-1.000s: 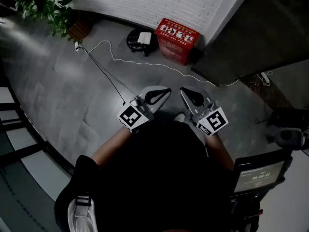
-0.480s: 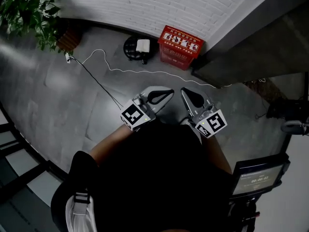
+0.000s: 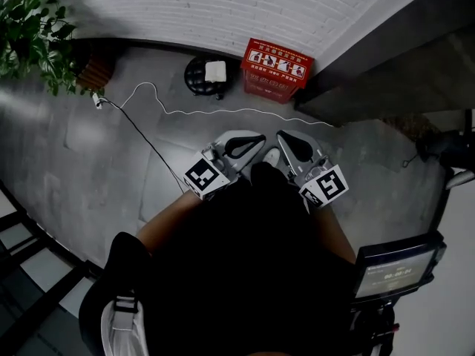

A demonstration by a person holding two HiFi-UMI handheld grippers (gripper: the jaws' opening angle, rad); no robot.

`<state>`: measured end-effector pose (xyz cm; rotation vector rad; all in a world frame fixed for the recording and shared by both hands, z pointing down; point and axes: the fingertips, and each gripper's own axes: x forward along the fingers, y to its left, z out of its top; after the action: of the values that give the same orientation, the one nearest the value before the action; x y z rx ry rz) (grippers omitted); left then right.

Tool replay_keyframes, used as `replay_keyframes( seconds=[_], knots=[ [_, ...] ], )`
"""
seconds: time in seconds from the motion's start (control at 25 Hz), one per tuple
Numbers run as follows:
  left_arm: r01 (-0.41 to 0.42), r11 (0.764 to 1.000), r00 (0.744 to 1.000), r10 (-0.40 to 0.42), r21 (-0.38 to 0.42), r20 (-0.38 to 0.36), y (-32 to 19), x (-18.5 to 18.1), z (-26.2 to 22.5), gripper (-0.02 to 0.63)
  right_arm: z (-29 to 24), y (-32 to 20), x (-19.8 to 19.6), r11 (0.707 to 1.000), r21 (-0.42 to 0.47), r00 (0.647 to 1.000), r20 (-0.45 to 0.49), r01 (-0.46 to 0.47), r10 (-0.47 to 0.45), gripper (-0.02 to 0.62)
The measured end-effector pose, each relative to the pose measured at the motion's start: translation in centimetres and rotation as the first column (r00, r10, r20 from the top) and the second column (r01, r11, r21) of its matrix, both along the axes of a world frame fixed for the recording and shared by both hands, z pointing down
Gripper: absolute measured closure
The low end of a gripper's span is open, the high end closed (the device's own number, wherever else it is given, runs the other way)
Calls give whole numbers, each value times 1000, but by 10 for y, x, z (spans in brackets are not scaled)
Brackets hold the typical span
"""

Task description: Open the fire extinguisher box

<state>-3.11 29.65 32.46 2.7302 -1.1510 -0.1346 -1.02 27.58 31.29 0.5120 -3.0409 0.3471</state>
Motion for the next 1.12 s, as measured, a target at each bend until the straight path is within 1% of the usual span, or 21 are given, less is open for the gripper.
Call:
replay_keyframes(
  seconds=[0.16, 0.36, 0.52, 0.6, 0.72, 0.76, 0.84, 0.96, 1.04, 1.12],
  knots=[
    [12, 1000, 1000, -12, -21, 14, -30, -4, 10, 603, 12, -34, 0, 1000, -20, 1000, 7, 1, -1, 586],
    [31, 999, 997, -29, -29, 71, -79, -8, 15, 603, 22, -84, -4, 999, -28, 999, 48, 25, -23, 586],
    [57, 997, 995, -52, -51, 90, -126, -1, 3, 603, 12, -128, -1, 998, -31, 995, 81, 58, -55, 586],
    [58, 996, 994, -51, -67, 101, -153, 7, 2, 603, 9, -157, 7, 998, -37, 994, 93, 57, -53, 586],
    [66, 996, 995, -61, -62, 77, -189, 17, 5, 603, 10, -196, 21, 998, -51, 994, 104, 37, -31, 586],
    [70, 995, 996, -66, -68, 64, -195, 19, 5, 603, 12, -204, 26, 998, -50, 994, 103, 31, -26, 586],
    [72, 995, 996, -68, -74, 62, -204, 21, 4, 603, 15, -213, 31, 998, -51, 995, 96, 24, -19, 586],
    [65, 997, 995, -61, -42, 77, -208, 19, 7, 603, 18, -216, 35, 998, -62, 996, 92, 10, -5, 586],
    [54, 997, 996, -49, -62, 80, -208, 19, 8, 603, 21, -217, 38, 998, -66, 996, 87, 0, 6, 586],
    [49, 995, 996, -43, -84, 75, -224, 18, 7, 603, 23, -232, 39, 997, -76, 996, 85, -12, 19, 586]
  ],
)
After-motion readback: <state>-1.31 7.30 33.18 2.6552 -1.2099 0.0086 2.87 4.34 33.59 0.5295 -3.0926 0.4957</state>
